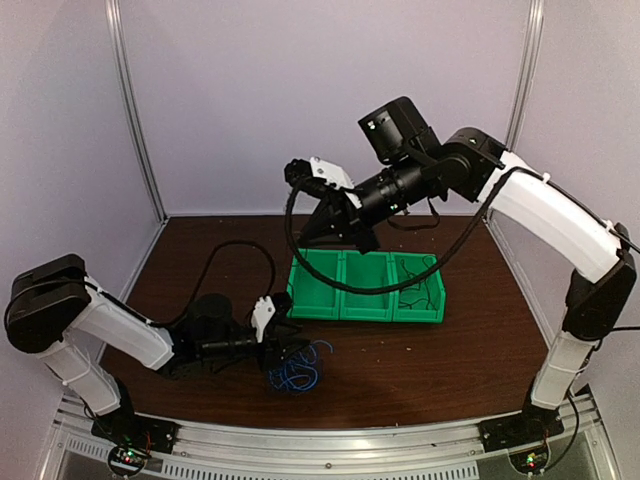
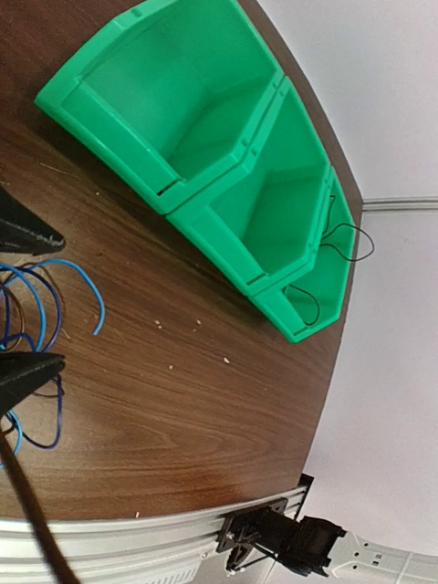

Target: Untangle the cables

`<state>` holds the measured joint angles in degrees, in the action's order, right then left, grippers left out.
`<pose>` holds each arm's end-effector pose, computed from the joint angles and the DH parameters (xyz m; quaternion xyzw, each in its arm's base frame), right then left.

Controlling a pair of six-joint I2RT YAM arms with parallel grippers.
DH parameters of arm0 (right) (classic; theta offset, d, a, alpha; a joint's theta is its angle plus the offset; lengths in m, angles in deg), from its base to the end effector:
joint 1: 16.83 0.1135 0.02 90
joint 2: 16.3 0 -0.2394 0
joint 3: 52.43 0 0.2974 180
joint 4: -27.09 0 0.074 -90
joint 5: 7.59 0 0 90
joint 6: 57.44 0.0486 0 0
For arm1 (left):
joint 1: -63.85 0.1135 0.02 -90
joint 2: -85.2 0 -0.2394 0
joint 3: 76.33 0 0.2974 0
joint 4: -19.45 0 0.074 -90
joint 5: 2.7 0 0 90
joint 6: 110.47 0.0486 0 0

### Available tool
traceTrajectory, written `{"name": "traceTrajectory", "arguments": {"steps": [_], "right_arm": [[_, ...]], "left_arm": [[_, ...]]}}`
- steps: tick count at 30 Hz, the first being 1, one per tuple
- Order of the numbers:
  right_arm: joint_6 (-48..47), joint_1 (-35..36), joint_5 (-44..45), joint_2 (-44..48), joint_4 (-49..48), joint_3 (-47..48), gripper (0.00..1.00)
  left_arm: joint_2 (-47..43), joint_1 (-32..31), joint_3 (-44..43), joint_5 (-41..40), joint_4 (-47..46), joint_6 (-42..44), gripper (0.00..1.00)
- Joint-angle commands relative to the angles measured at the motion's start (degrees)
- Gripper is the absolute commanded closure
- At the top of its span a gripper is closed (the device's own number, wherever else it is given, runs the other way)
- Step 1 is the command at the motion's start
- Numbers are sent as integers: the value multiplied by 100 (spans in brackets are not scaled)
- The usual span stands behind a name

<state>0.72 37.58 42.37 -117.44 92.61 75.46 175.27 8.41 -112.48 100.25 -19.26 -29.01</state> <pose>0.2182 0.3585 0.4126 -0.6872 0.5172 0.3822 0.3379 0.1683 -0.2636 0.0807 0.3770 0.6969 -0.3957 0.4643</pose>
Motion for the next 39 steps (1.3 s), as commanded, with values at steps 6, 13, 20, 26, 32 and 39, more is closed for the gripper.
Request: {"name": "traceTrajectory", "arguments": {"steps": [6, 13, 20, 26, 32, 39], "right_arm": [[-288, -369, 245, 622, 98, 1124, 100], [-330, -804, 111, 944, -60, 1132, 100], [-487, -1258, 313, 1173, -318, 1542, 100], [-345, -1446, 42, 1075, -402, 2366, 100], [-225, -1590, -35, 991, -518, 2842, 100], [27, -1611, -304, 1035, -646, 2532, 100]], "left_arm": [[-70, 33, 246, -679, 229, -165, 60], [103, 33, -16, -853, 708, -78, 47], [396, 33, -364, -906, 1233, 77, 47], [483, 35, -480, -906, 1391, 78, 53], [434, 34, -432, -953, 1372, 78, 66], [-292, 34, -197, -1077, 1448, 75, 64]]}}
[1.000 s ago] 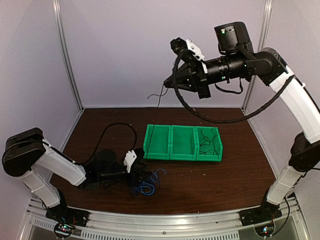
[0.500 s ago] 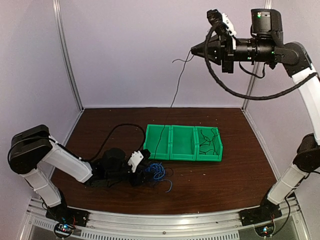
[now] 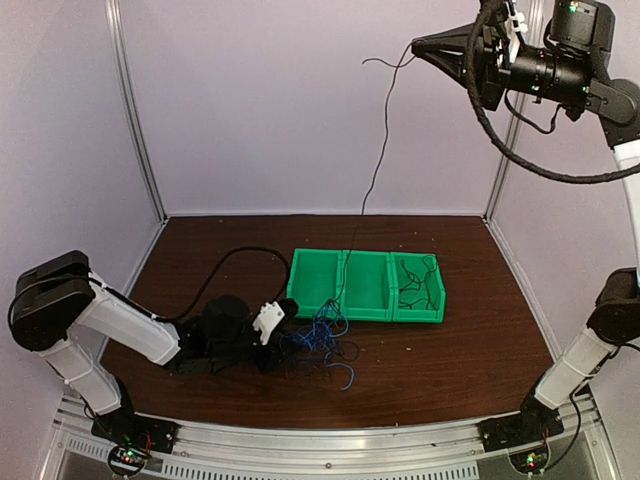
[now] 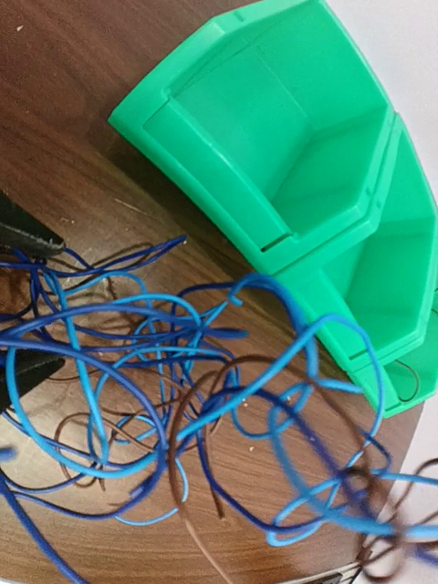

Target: Untangle the cables

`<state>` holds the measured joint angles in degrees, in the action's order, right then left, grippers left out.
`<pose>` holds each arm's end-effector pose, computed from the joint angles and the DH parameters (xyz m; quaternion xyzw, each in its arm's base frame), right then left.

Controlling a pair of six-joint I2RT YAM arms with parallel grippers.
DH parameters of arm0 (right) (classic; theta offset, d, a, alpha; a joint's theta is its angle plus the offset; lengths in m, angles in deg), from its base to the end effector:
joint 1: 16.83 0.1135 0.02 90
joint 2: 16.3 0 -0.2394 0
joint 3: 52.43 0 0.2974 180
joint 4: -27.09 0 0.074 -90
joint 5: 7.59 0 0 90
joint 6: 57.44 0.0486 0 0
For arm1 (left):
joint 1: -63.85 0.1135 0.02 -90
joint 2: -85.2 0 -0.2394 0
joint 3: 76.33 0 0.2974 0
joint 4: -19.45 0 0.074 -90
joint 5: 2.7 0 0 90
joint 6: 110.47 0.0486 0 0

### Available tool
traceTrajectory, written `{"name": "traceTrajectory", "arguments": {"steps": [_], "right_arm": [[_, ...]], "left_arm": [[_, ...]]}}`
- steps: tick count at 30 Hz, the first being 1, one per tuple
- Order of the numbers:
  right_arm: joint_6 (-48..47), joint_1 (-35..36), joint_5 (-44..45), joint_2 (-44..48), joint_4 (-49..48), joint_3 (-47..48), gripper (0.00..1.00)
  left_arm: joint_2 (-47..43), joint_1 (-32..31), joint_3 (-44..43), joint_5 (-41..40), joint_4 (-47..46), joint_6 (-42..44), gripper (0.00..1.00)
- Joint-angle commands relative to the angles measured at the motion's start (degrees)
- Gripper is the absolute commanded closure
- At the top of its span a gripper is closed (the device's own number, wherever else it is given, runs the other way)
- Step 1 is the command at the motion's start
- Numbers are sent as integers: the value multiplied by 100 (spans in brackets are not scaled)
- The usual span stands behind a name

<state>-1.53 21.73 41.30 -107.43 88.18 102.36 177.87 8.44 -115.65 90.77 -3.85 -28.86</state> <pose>0.1890 0.1915 0.6243 -0.5878 0.3710 0.2688 0.6668 0.1762 -0.2608 0.0527 0.3593 0.7879 -0.2862 0.4101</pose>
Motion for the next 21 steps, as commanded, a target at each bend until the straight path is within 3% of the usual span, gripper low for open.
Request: {"name": "traceTrajectory", "arguments": {"steps": [1, 3, 7, 11, 16, 21], "right_arm": [[292, -33, -248, 48, -218, -292, 100], [351, -27, -545, 83, -244, -728, 100], [742, -1, -1181, 275, -708, -2237, 100], [772, 58, -1242, 441, -786, -3201, 100], [668, 54, -1099, 744, -616, -3912, 100], [-107, -90, -433, 1420, -139, -5349, 100]], "left_arm": [[-740, 17, 188, -115, -69, 53, 64], [-1167, -64, 291, -113, -54, 83, 63], [-1843, -165, 197, -24, 222, 226, 50], [-2117, -185, 38, 19, 239, 322, 42], [-1693, -197, -240, 58, -100, 451, 38], [-1152, -192, -783, 77, 727, 511, 45]]}}
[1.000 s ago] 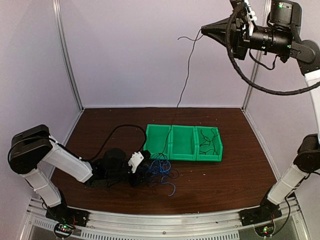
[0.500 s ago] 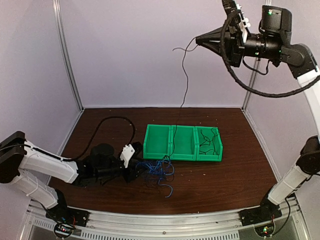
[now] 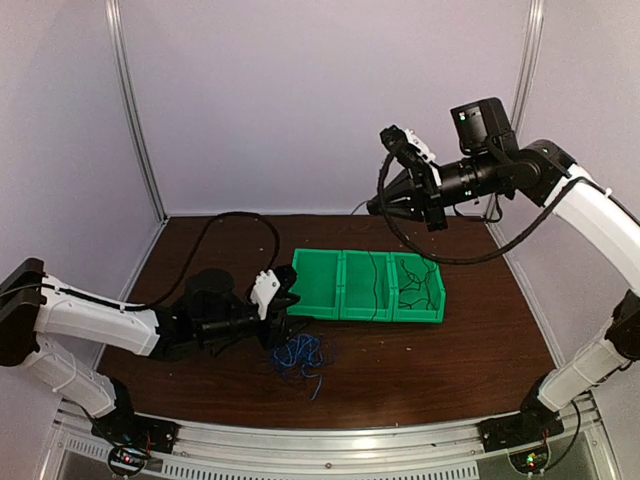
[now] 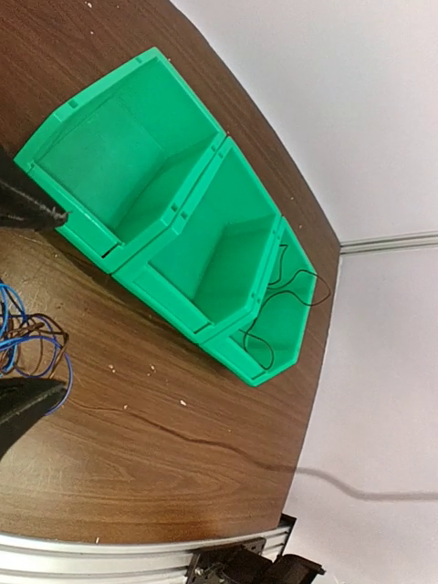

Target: Untangle the cables

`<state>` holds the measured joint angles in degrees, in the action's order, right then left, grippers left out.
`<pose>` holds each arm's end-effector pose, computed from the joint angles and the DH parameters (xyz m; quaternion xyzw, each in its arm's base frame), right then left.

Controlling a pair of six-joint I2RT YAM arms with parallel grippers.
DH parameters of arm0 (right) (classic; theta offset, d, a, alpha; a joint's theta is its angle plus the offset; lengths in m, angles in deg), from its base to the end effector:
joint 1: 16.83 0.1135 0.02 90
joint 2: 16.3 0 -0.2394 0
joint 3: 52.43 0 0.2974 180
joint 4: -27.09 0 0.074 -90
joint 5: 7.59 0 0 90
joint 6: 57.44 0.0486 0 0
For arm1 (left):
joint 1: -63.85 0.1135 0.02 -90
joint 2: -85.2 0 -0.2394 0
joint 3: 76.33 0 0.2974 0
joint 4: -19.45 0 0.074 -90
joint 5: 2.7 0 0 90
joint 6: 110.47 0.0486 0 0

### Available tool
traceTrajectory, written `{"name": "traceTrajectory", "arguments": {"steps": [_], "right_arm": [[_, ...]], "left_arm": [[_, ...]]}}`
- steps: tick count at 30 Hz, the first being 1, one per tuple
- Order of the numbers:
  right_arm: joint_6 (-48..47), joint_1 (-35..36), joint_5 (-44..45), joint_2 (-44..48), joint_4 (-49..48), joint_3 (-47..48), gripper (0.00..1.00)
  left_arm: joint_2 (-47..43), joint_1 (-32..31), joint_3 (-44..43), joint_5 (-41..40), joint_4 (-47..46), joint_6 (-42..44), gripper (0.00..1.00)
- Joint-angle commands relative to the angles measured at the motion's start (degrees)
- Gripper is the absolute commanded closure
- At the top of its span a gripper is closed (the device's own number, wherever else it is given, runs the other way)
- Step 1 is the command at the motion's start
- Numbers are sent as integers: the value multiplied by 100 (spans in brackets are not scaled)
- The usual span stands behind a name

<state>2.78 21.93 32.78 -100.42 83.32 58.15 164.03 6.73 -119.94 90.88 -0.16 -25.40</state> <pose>0.2523 0.2500 0.4318 -0.6161 0.5303 0.3976 0.4256 0.1791 -0.2826 0.1439 0.3672 0.7067 -0.3328 0.5050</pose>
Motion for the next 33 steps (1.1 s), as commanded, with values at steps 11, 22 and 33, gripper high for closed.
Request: {"name": "traceTrajectory", "arguments": {"steps": [11, 22, 33], "right_arm": [[-1649, -1097, 2626, 2156, 591, -4830, 97], [-983, -253, 2326, 1107, -794, -4749, 49], [-289, 428, 1011, -1122, -1802, -3616, 44]], "left_arm": [[-568, -27, 207, -994, 1996, -708, 40], [231, -32, -386, -1368, 3088, -1700, 36], [-38, -27, -87, -1271, 2297, -1769, 35]]}}
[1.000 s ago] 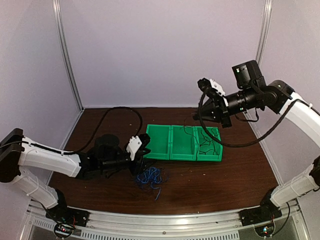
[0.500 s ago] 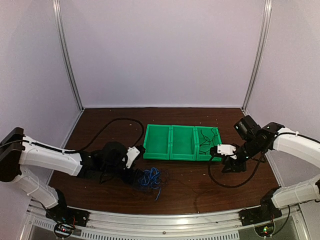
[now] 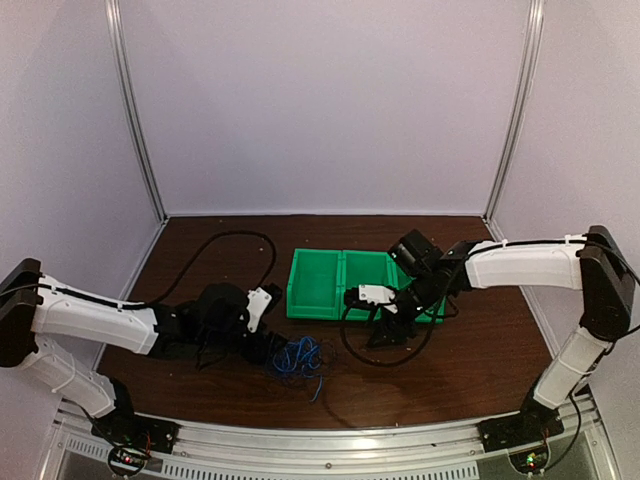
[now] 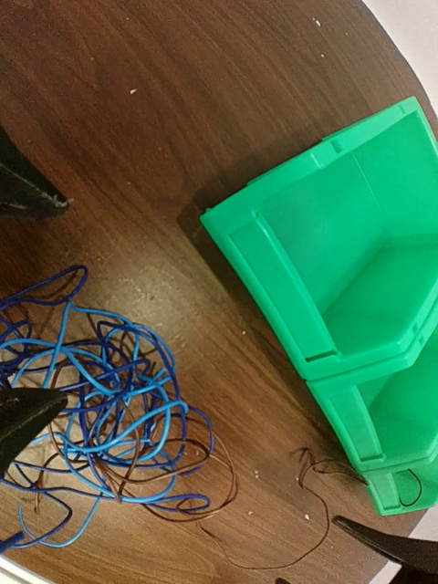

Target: Untangle the cables

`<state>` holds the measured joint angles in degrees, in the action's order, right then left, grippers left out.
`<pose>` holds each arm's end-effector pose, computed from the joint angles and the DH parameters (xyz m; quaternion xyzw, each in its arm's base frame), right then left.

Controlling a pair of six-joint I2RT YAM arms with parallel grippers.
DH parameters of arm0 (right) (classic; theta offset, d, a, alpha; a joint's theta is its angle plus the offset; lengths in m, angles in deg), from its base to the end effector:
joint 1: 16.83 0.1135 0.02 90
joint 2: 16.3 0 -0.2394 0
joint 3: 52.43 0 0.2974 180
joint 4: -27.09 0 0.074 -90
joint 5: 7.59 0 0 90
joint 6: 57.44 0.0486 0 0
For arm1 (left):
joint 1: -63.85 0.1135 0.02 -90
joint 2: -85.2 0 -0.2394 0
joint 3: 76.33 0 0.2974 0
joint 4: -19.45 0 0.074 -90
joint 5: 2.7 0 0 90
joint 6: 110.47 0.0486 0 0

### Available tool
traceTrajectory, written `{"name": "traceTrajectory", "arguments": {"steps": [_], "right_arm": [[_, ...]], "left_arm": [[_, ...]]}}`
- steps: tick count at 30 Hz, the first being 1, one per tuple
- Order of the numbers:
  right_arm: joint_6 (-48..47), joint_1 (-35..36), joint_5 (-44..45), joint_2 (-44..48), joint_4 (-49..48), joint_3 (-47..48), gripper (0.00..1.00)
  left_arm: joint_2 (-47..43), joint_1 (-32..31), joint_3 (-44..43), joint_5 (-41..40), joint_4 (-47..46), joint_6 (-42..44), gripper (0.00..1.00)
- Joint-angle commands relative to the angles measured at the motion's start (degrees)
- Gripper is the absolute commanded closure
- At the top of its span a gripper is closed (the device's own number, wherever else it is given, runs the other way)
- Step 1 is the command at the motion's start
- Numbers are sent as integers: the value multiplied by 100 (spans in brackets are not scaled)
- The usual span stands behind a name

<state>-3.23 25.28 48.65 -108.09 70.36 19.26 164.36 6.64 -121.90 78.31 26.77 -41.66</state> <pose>0.2475 0.2601 0.1483 -0.6374 0.6821 0.2943 0.2045 0.1769 -0.2606 0.1042 0.2494 0.8725 -0.2065 0.3660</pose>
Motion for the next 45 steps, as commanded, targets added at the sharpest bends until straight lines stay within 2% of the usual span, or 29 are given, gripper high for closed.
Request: {"name": "traceTrajectory", "arguments": {"steps": [1, 5, 12, 24, 28, 33, 36, 41, 45], "right_arm": [[337, 120, -654, -477, -558, 312, 42], [366, 301, -840, -897, -628, 436, 35], [544, 564, -861, -1148, -1042, 328, 34], [603, 790, -791, -1540, -1319, 201, 41], [640, 792, -844, -1640, -1389, 172, 55], [839, 797, -740, -1760, -1531, 245, 86], [816, 790, -709, -1725, -1456, 294, 100], [485, 790, -884, -1128, -578, 523, 100], [57, 790, -1024, -305, 329, 1074, 100]], "left_arm": [[-106, -18, 152, -15, -422, -171, 35], [-279, -18, 298, -70, -442, -291, 35], [-524, -16, 480, -344, -373, -381, 35], [-761, -17, 549, -494, -271, -391, 35], [-835, -10, 557, -548, -225, -423, 35], [-928, -6, 500, -636, 74, -486, 35], [-1051, -4, 397, -797, 396, -479, 34], [-1239, -5, 28, -816, 1293, -361, 29], [-873, 26, -318, -1152, 1900, -247, 26]]}}
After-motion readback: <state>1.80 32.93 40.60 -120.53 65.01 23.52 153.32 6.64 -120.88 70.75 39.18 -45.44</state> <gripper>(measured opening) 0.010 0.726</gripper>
